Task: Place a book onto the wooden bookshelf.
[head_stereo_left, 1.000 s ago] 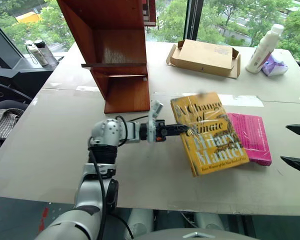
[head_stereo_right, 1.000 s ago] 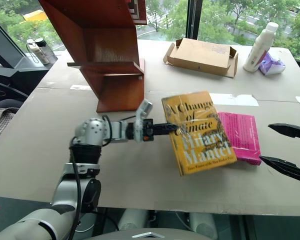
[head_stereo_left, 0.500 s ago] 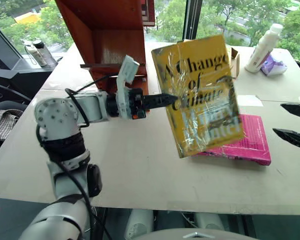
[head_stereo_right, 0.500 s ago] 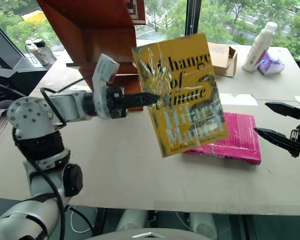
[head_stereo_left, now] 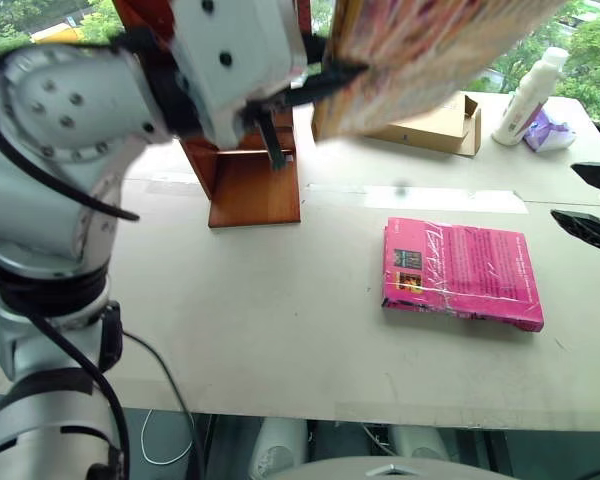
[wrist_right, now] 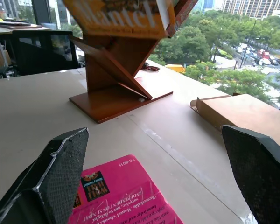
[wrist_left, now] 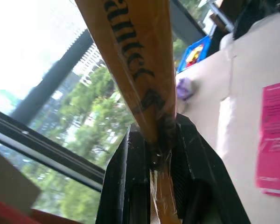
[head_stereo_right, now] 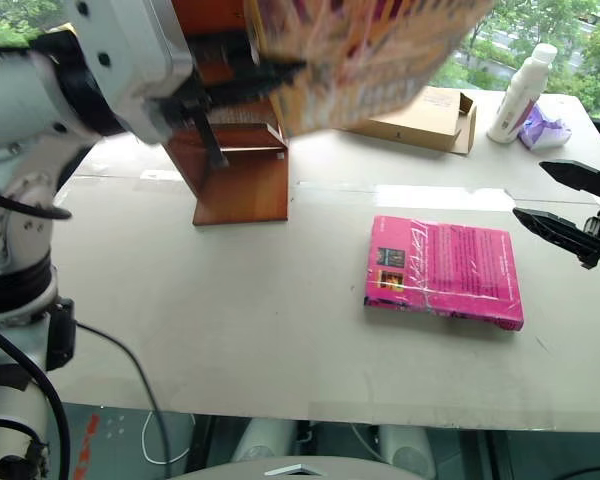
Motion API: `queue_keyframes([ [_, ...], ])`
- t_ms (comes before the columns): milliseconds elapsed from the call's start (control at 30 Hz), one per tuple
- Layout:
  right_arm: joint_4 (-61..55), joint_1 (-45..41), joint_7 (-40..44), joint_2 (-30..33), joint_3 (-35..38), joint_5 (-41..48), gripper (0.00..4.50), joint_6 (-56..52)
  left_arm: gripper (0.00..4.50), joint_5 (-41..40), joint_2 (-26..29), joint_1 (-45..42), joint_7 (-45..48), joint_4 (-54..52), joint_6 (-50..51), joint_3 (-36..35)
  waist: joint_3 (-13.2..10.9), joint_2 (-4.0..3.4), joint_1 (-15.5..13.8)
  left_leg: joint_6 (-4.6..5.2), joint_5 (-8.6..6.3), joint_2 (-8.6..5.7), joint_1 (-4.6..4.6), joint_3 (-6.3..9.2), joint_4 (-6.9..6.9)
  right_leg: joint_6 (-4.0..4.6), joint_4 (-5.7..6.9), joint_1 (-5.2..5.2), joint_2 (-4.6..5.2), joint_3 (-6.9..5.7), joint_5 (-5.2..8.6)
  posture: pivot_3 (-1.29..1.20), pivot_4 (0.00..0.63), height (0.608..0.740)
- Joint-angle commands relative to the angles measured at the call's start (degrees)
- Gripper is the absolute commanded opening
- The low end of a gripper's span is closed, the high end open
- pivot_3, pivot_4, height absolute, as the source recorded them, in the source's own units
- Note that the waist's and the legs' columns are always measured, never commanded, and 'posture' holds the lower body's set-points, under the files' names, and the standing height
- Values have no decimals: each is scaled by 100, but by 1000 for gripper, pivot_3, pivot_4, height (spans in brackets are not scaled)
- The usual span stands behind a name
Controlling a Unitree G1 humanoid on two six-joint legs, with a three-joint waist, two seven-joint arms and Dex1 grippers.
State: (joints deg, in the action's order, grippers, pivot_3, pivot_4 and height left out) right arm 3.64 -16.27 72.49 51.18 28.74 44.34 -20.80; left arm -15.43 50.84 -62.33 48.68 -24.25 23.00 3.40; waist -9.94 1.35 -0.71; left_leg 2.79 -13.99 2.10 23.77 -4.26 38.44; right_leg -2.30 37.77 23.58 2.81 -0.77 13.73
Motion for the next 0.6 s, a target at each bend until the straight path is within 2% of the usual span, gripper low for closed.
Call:
queue_keyframes([
  [33, 83, -253, 95, -59, -54, -69, 4500, 279, 71, 732, 303, -411, -76, 395, -99, 76, -2, -1, 0, 0, 0, 0, -1, -1, 0, 0, 0, 1, 0, 1, 0, 0, 150, 733],
  [100, 92, -338, 110, -137, -122, -116, 4500, 388, 71, 1052, 593, -457, 94, 537, 18, 218, -5, -6, 2, 0, 0, 1, 1, -1, 0, -2, -1, 1, -1, -1, 0, 0, 150, 733],
  [233, 312, -605, 162, -287, -262, -222, 4500, 636, 71, 1735, 1508, -443, 959, 665, 186, 692, -7, -8, 25, 0, 1, 4, 3, -10, -1, -3, -1, 9, -2, 3, 1, 0, 150, 733],
  [333, 517, -908, 258, -342, -376, -287, 4500, 800, 71, 2278, 1939, -491, 1562, 865, 694, 1169, -16, -18, 35, 0, 0, 4, 5, -18, -1, -4, 2, 15, -3, 8, 2, 0, 150, 733],
  [467, 629, -1137, 273, -415, -429, -330, 4500, 941, 71, 2936, 1851, -396, 1856, 1097, 656, 1664, -19, -18, -8, 1, 0, 4, 7, -16, 1, -4, 11, 21, -6, 5, 3, 0, 150, 733],
  [600, 572, -1046, 253, -415, -357, -324, 4500, 999, 71, 3735, 1317, -576, 2005, 1714, 688, 2244, -9, -33, -27, 2, 0, 4, -5, -16, 7, -4, 18, 8, -4, 6, 3, 0, 150, 733],
])
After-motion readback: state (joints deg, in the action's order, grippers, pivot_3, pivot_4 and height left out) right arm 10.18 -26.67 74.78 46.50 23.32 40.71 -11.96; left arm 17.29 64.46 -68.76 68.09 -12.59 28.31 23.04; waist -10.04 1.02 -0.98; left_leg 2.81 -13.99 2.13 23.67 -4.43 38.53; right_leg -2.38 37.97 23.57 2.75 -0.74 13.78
